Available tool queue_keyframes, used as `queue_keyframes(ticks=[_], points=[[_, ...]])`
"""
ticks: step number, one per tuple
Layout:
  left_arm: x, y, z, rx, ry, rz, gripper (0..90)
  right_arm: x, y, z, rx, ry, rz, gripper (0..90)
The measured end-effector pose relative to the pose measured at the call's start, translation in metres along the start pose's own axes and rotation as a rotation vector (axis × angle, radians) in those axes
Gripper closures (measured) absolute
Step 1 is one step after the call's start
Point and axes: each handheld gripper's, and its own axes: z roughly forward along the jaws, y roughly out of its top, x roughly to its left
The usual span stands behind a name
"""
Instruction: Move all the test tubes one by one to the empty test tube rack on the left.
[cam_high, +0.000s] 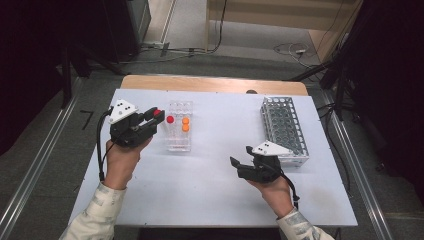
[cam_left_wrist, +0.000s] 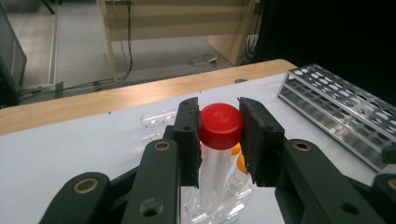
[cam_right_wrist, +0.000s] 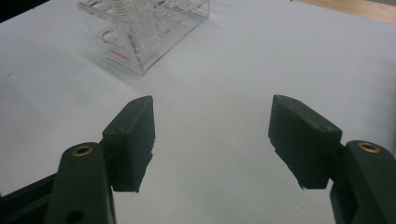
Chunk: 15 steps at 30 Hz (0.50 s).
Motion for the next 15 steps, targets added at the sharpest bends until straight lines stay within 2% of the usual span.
queue_keyframes(ticks=[4, 9, 15], points=[[0.001, -0.001, 0.007, 0.002, 0.010, -0.002, 69.3, 0.000, 0.000, 0.000, 0.002, -0.002, -0.004, 30.4], [-0.002, -0.004, 0.017, 0.015, 0.039, 0.027, 69.3, -0.002, -0.001, -0.001, -0.003, -0.006, 0.000, 30.6], [-0.006, -0.012, 0.026, 0.028, 0.057, 0.042, 69.3, -0.001, -0.001, -0.001, -0.001, -0.004, -0.001, 30.6]])
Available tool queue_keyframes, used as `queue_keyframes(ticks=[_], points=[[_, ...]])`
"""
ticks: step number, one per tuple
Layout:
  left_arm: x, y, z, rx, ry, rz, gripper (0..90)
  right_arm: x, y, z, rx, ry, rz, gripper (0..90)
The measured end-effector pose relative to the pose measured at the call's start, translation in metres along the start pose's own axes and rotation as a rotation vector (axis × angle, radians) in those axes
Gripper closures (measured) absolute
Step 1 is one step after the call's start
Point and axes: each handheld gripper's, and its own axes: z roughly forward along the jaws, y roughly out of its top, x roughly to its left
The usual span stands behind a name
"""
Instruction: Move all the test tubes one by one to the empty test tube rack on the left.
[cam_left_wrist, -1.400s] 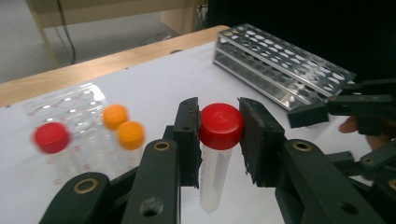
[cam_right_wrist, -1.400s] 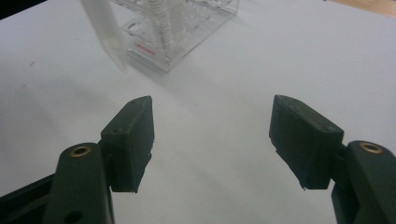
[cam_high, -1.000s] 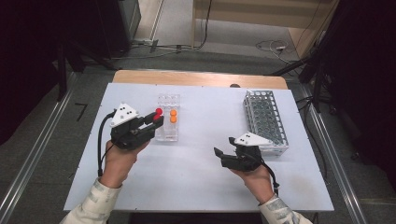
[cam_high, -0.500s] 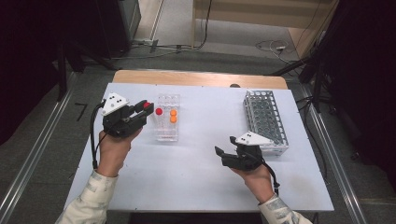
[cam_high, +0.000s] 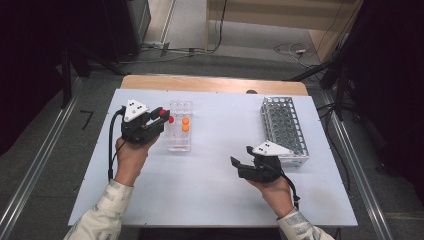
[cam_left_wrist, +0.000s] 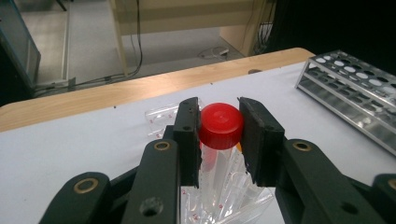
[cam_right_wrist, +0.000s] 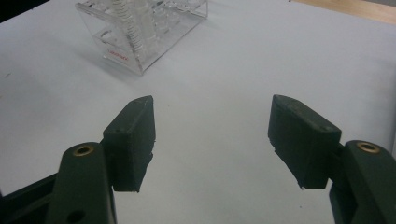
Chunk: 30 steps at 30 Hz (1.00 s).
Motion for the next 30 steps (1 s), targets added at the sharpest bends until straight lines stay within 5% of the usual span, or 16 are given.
queue_keyframes(ticks=[11, 30], points=[[-0.011, -0.018, 0.014, 0.048, 0.049, 0.067, 69.2, 0.002, 0.000, -0.001, -0.005, 0.002, -0.010, 30.9], [-0.012, -0.027, 0.017, 0.079, 0.052, 0.061, 64.7, 0.001, 0.000, -0.002, -0.006, 0.000, -0.011, 30.9]])
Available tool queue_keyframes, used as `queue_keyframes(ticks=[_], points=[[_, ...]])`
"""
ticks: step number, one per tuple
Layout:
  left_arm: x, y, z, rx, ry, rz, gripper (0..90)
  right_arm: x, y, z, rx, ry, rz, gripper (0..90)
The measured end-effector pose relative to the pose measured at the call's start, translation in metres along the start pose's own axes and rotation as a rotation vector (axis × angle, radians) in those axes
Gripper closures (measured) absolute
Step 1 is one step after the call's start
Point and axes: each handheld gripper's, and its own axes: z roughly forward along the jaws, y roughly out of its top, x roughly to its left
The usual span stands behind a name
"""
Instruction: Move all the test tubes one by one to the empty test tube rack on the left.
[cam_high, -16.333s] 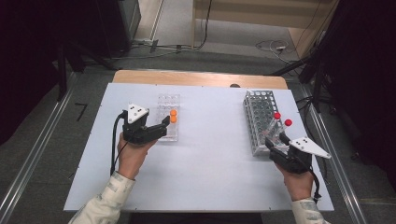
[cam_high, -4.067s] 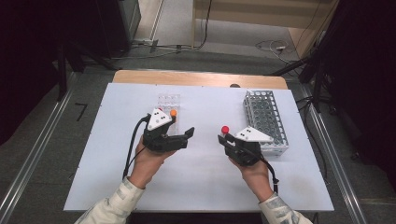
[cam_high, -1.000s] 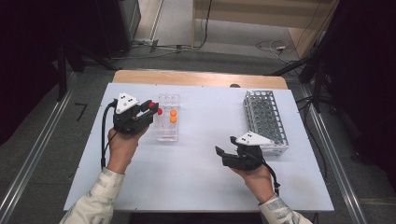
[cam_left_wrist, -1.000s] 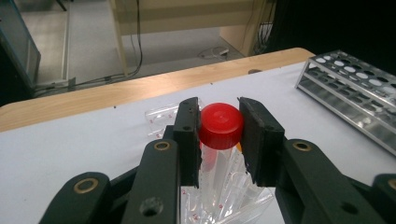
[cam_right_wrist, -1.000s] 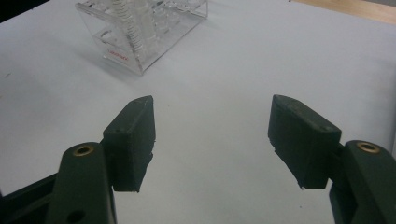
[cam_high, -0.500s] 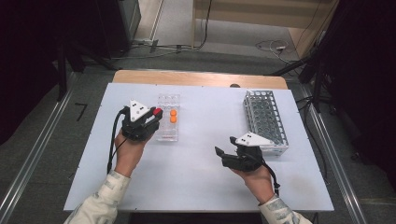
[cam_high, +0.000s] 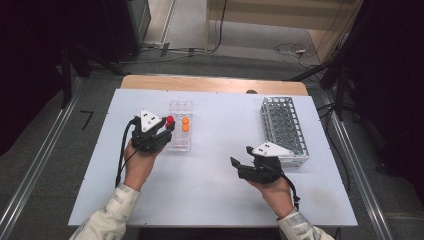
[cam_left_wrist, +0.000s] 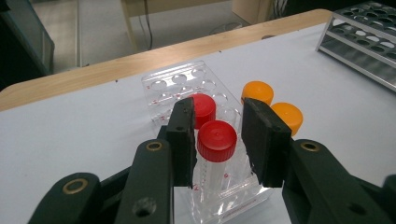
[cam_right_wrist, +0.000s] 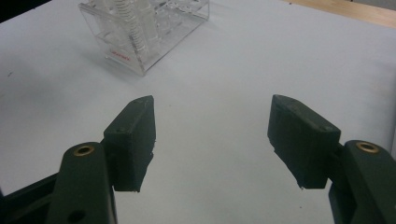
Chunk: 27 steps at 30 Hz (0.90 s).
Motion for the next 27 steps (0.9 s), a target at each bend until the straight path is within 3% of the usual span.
queue_keyframes(ticks=[10, 15, 19, 27], points=[[0.000, 0.002, -0.009, -0.013, -0.039, -0.042, 58.7, -0.002, 0.000, -0.001, -0.005, -0.005, 0.003, 31.0], [0.000, 0.000, -0.014, -0.014, -0.056, -0.073, 44.8, -0.004, -0.001, -0.003, -0.005, -0.007, 0.009, 31.0], [-0.003, -0.003, -0.017, -0.016, -0.023, -0.092, 27.9, -0.006, 0.000, -0.004, -0.011, -0.013, 0.014, 31.0], [-0.006, -0.015, -0.023, 0.001, -0.033, -0.108, 22.8, -0.009, 0.000, -0.005, -0.015, -0.018, 0.018, 31.0]])
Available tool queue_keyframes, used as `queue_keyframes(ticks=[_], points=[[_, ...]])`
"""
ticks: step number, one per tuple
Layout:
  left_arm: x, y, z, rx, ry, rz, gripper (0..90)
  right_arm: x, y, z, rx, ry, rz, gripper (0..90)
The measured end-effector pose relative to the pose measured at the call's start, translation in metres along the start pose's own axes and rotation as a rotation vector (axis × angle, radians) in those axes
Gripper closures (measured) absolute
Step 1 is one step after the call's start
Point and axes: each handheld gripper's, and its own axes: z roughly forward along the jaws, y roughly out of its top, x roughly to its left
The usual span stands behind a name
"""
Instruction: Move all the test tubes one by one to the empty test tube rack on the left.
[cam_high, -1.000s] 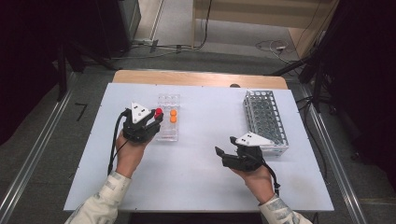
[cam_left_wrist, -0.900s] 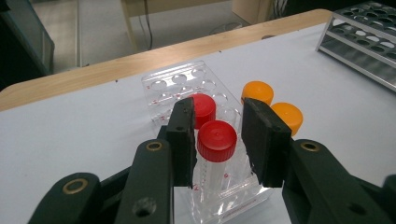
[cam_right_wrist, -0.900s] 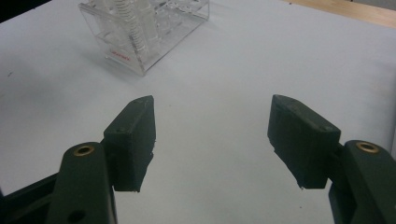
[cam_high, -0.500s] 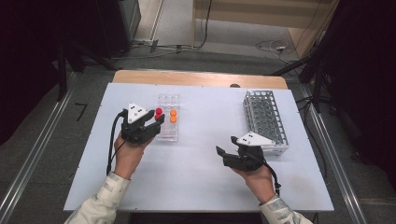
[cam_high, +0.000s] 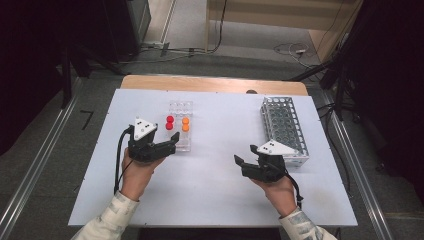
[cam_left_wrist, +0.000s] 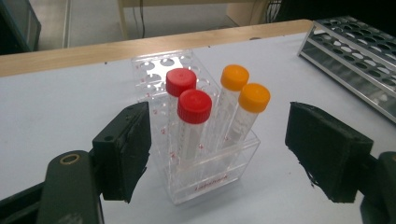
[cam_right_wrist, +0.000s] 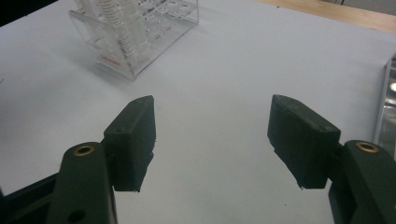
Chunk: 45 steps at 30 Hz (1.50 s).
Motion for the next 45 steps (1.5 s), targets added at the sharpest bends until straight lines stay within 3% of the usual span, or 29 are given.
queue_keyframes(ticks=[12, 18, 27, 33, 40, 43, 45], points=[[0.010, -0.019, -0.021, -0.006, 0.018, -0.014, 22.4, -0.010, -0.001, -0.009, -0.016, -0.032, 0.013, 31.0], [0.022, -0.031, -0.037, -0.017, 0.052, -0.029, 21.9, -0.021, -0.008, -0.022, -0.036, -0.070, 0.014, 30.7], [0.046, -0.050, -0.067, -0.037, 0.138, -0.064, 21.7, -0.060, -0.033, -0.066, -0.083, -0.192, 0.064, 30.0], [0.058, -0.064, -0.072, -0.016, 0.186, -0.062, 21.6, -0.091, -0.061, -0.091, -0.093, -0.285, 0.117, 29.0], [0.076, -0.075, -0.069, 0.002, 0.251, -0.077, 21.7, -0.129, -0.090, -0.098, -0.050, -0.379, 0.215, 28.5], [0.081, -0.079, -0.068, 0.009, 0.252, -0.100, 21.7, -0.141, -0.099, -0.099, -0.031, -0.391, 0.268, 28.5], [0.082, -0.081, -0.066, 0.022, 0.250, -0.100, 21.6, -0.143, -0.101, -0.101, -0.035, -0.394, 0.280, 28.5]])
